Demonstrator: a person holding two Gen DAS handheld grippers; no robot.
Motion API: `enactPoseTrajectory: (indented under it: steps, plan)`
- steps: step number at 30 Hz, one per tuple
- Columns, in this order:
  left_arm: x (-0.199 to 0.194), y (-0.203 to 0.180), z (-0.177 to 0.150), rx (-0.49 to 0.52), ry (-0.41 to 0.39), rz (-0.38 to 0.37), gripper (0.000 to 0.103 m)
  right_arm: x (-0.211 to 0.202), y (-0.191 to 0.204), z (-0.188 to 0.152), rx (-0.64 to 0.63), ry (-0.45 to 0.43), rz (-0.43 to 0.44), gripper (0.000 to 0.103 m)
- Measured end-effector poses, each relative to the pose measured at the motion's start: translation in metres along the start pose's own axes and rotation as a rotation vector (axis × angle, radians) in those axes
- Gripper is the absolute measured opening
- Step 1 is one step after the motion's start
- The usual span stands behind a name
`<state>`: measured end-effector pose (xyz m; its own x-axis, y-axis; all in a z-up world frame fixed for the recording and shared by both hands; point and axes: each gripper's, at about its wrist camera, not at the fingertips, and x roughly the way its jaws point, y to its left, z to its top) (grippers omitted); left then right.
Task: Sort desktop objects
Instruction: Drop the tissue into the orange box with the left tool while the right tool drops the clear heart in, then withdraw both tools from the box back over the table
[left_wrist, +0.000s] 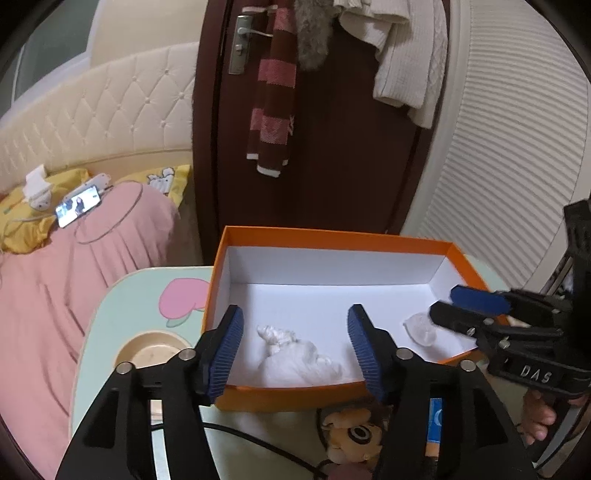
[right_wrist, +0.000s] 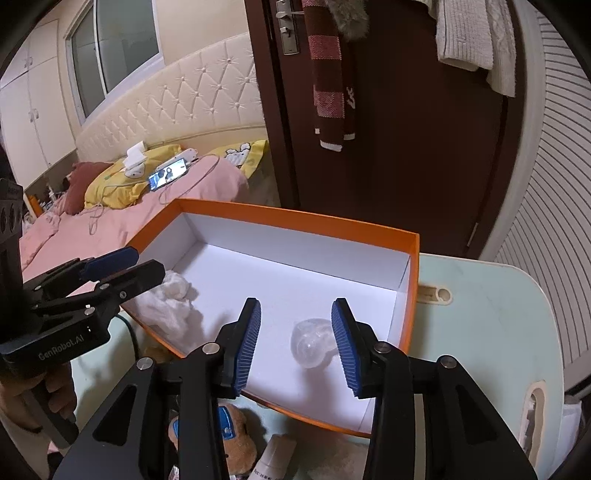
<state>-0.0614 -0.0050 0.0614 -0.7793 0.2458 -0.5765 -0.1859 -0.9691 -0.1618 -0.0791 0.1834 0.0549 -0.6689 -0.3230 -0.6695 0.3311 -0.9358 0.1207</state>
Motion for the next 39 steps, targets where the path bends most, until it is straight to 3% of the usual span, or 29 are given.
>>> enactPoseTrajectory:
  steps: [6,7,9,13,21,27,36,39]
  plan:
    - [-0.038,0.004,0.01,-0.031,-0.086,-0.009,0.073,-0.022,0.0,0.005,0.036,-0.058,0.067,0.052]
    - [-0.047,0.005,0.012,-0.028,-0.103,-0.001,0.074,-0.028,0.001,0.006,0.033,-0.07,0.067,0.052]
    - [-0.067,0.007,0.015,-0.017,-0.135,0.018,0.077,-0.041,0.004,0.007,0.027,-0.093,0.067,0.065]
    - [-0.103,0.013,0.011,-0.008,-0.172,0.071,0.085,-0.066,0.006,0.0,0.03,-0.126,0.065,0.067]
    - [-0.119,0.025,-0.033,-0.083,-0.097,0.124,0.086,-0.09,0.001,-0.042,0.054,-0.058,0.016,0.067]
    - [-0.113,0.028,-0.07,-0.135,-0.022,0.14,0.086,-0.083,0.001,-0.087,0.04,0.055,-0.106,0.067]
    - [-0.083,0.028,-0.106,-0.155,0.049,0.205,0.087,-0.073,-0.032,-0.104,0.197,0.161,-0.131,0.067]
    - [-0.073,0.028,-0.114,-0.145,0.069,0.229,0.088,-0.076,-0.033,-0.105,0.195,0.152,-0.141,0.067]
